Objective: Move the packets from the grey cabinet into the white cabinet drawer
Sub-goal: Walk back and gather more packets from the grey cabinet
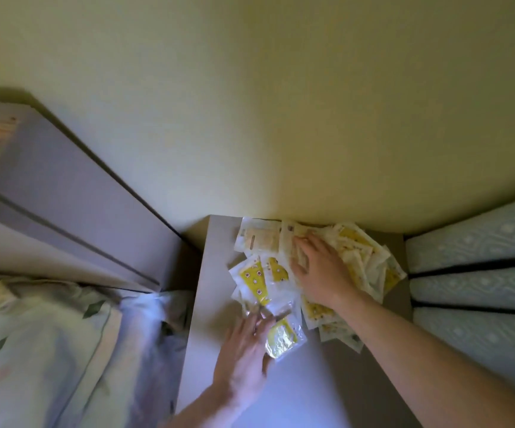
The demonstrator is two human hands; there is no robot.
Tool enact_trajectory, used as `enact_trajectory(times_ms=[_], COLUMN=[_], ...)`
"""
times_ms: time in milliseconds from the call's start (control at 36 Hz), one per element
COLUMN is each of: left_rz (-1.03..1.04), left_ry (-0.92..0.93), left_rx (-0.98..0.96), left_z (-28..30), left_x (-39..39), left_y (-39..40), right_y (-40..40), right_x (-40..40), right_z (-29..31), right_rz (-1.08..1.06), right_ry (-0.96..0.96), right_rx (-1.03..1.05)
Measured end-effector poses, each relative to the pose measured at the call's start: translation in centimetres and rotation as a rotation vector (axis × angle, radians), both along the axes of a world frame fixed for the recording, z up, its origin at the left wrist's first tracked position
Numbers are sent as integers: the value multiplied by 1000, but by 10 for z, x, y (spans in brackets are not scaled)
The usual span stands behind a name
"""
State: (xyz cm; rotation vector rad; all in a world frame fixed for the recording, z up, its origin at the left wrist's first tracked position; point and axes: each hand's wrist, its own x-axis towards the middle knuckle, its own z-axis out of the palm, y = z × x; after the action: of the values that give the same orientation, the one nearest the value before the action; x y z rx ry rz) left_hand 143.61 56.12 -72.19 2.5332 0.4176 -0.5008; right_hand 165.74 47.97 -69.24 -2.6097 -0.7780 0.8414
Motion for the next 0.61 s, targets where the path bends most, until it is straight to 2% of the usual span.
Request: enact_trajectory(times_ms=[139, 333, 500, 611], left_rz=[45, 220, 301, 248], left_ry=[-15, -199, -340, -284], left_rx=[-42, -137, -203, -205], left_z=[-5, 13, 24, 22], left_x=[-6, -21, -9, 8], left_y=[2, 26, 59, 72], right_y=[-17, -19, -6, 1], right_x=[-14, -8, 12, 21], right_z=[-1, 15, 17, 14], right_rz=[20, -89, 50, 52], right_ry=[-70, 57, 58, -18], right_rx=[9, 115, -82, -162])
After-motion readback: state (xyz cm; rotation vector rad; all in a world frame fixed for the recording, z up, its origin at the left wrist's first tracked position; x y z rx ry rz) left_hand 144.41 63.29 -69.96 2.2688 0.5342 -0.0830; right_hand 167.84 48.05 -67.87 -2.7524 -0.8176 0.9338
